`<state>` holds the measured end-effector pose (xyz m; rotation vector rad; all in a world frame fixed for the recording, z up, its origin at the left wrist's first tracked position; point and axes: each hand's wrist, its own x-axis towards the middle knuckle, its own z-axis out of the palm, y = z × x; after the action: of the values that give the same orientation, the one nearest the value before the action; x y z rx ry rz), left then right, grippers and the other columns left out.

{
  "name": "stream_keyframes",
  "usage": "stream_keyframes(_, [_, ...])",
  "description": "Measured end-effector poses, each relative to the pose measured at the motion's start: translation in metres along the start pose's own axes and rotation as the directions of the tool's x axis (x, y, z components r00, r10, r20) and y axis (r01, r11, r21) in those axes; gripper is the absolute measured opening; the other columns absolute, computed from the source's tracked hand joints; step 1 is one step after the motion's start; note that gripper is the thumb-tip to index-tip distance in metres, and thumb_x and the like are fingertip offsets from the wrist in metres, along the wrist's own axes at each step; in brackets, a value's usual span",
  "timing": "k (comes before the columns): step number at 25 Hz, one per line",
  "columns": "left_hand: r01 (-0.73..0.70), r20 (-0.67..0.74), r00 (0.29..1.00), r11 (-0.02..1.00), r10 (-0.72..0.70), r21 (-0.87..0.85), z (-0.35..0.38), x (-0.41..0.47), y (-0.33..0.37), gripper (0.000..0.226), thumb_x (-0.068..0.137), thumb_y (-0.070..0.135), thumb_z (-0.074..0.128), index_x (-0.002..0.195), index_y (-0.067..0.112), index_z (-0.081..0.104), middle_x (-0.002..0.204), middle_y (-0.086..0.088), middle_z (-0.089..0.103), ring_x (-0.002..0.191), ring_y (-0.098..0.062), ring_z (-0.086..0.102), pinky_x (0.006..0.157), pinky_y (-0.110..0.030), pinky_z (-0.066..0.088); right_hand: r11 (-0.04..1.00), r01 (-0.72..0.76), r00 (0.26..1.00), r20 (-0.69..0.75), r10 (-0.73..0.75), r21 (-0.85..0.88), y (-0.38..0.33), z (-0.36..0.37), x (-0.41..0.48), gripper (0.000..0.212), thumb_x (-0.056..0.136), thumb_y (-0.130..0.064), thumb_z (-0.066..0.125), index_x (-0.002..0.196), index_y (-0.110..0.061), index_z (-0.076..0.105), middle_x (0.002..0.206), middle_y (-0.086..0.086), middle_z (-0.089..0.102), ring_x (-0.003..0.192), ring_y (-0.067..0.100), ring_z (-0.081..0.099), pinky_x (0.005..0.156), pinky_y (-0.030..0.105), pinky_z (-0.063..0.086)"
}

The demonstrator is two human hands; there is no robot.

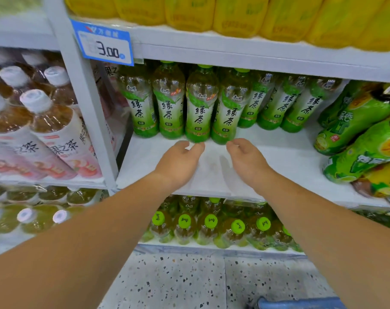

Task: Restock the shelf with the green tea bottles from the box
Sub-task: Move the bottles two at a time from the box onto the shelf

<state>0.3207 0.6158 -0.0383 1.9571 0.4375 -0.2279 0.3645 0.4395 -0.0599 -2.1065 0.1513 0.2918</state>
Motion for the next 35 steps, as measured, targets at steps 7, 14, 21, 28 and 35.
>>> stream_keyframes(7, [-0.023, 0.144, 0.989, 0.998, 0.015, 0.055, -0.030, -0.078, -0.010, 0.058, 0.091, 0.064, 0.046, 0.135, 0.028, 0.055, 0.132, 0.008, 0.057, 0.116, -0.017, 0.054, 0.100, -0.039, 0.042, 0.995, -0.085, 0.988, 0.133, 0.078, 0.050, -0.006, -0.014, -0.077, 0.038, 0.100, -0.048, 0.045, 0.132, -0.029, 0.054, 0.133, 0.001, 0.060, 0.120, 0.024, 0.057, 0.111, 0.048, 0.040])
stream_keyframes(14, [-0.020, 0.208, 0.978, 0.998, 0.008, 0.053, -0.064, -0.173, 0.012, 0.053, 0.094, 0.059, 0.048, 0.134, 0.025, 0.057, 0.124, 0.009, 0.057, 0.111, -0.015, 0.054, 0.090, -0.035, 0.044, 0.992, -0.110, 0.976, 0.185, 0.119, -0.059, -0.030, -0.048, -0.198, 0.041, 0.101, -0.052, 0.040, 0.134, -0.031, 0.053, 0.139, -0.002, 0.057, 0.125, 0.018, 0.053, 0.102, 0.036, 0.040])
stream_keyframes(21, [-0.026, 0.270, 0.963, 0.999, 0.015, 0.036, -0.068, -0.274, 0.034, 0.060, 0.095, 0.058, 0.050, 0.143, 0.022, 0.049, 0.138, 0.005, 0.055, 0.111, -0.012, 0.051, 0.086, -0.030, 0.040, 0.977, -0.180, 0.971, 0.141, 0.195, -0.114, -0.032, -0.078, -0.320, 0.049, 0.104, -0.046, 0.041, 0.142, -0.017, 0.050, 0.144, 0.004, 0.051, 0.130, 0.022, 0.048, 0.103, 0.036, 0.036])
stream_keyframes(28, [-0.006, 0.390, 0.921, 0.998, 0.028, -0.059, -0.006, -0.366, 0.050, 0.058, 0.097, 0.054, 0.051, 0.145, 0.022, 0.047, 0.147, 0.002, 0.050, 0.114, -0.010, 0.048, 0.091, -0.032, 0.037, 0.949, -0.315, 0.949, 0.010, 0.315, -0.027, 0.005, -0.140, -0.421, 0.052, 0.101, -0.053, 0.043, 0.143, -0.023, 0.049, 0.144, -0.004, 0.051, 0.114, 0.007, 0.045, 0.089, 0.023, 0.035])
stream_keyframes(35, [0.020, 0.461, 0.887, 1.000, -0.014, -0.006, 0.090, -0.438, 0.071, 0.053, 0.096, 0.055, 0.052, 0.140, 0.025, 0.052, 0.140, 0.006, 0.052, 0.118, -0.014, 0.050, 0.092, -0.034, 0.038, 0.935, -0.354, 0.932, -0.092, 0.352, -0.014, 0.074, -0.228, -0.499, 0.046, 0.101, -0.054, 0.040, 0.135, -0.026, 0.054, 0.128, -0.007, 0.056, 0.113, 0.011, 0.051, 0.090, 0.029, 0.034])
